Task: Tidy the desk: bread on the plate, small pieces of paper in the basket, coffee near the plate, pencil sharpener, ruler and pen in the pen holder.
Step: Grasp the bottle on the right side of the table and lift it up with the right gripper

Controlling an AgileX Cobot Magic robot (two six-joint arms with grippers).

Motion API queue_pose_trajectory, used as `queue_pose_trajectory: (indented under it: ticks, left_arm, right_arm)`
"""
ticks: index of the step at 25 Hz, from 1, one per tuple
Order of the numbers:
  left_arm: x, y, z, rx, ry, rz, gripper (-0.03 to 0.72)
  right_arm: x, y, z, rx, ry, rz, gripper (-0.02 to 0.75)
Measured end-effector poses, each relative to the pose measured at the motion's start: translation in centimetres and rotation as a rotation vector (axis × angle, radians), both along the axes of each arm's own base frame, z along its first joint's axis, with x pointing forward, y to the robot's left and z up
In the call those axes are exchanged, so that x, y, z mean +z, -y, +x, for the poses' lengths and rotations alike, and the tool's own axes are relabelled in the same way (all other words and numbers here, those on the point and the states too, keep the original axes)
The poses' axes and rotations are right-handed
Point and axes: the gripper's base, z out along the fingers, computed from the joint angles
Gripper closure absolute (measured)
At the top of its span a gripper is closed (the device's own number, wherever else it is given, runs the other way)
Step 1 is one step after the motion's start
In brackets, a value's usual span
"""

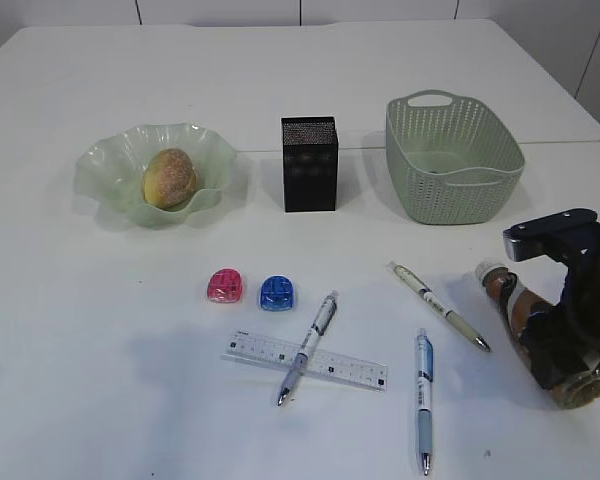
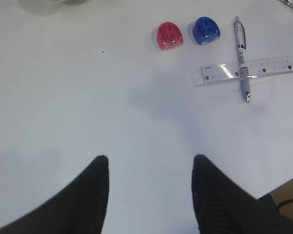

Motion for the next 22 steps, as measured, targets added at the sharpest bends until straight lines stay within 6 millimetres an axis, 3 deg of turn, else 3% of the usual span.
queue_pose_trajectory:
  ticks: [11,22]
  left_arm:
    - [0.0,0.0,0.0,0.000,0.000,0.000,0.305]
    - [0.0,0.0,0.0,0.000,0.000,0.000,0.305]
  right_arm:
    - [-2.0,-0.1,0.5,-0.011,-0.030,0.001,0.162]
    - [-2.0,-0.1,0.6,-0.033,-0.026,0.003,0.187]
